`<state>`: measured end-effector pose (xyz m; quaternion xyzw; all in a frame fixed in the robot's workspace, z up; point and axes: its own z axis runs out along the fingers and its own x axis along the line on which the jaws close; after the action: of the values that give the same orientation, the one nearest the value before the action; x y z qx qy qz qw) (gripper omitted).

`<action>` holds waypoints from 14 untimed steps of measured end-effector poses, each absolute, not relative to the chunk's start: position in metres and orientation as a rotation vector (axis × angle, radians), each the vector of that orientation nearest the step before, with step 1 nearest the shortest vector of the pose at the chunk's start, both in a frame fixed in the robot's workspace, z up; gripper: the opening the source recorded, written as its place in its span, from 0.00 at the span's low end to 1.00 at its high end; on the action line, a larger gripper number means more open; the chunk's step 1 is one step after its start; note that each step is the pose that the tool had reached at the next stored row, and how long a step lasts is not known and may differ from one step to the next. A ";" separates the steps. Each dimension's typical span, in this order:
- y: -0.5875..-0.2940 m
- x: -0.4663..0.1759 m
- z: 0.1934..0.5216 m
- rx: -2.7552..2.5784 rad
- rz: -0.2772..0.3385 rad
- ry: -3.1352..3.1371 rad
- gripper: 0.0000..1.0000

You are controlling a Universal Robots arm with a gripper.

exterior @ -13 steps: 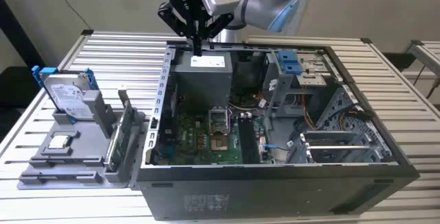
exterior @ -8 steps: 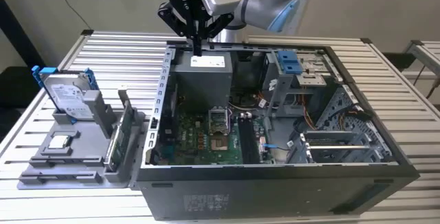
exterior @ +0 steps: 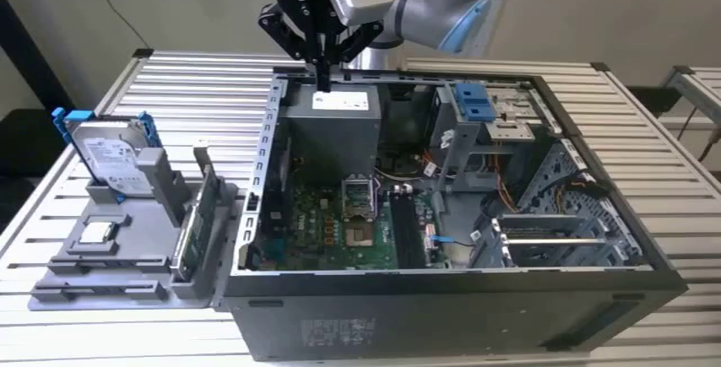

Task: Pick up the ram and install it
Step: 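Reach for the ram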

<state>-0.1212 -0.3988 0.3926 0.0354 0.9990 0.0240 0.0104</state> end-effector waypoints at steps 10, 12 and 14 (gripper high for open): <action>-0.399 -0.131 0.392 0.110 0.075 3.118 0.11; -0.399 -0.133 0.391 0.110 0.075 3.118 0.11; -0.399 -0.135 0.391 0.110 0.075 3.118 0.11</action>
<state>-0.1347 -0.3988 0.3911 0.0354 0.9990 0.0240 0.0104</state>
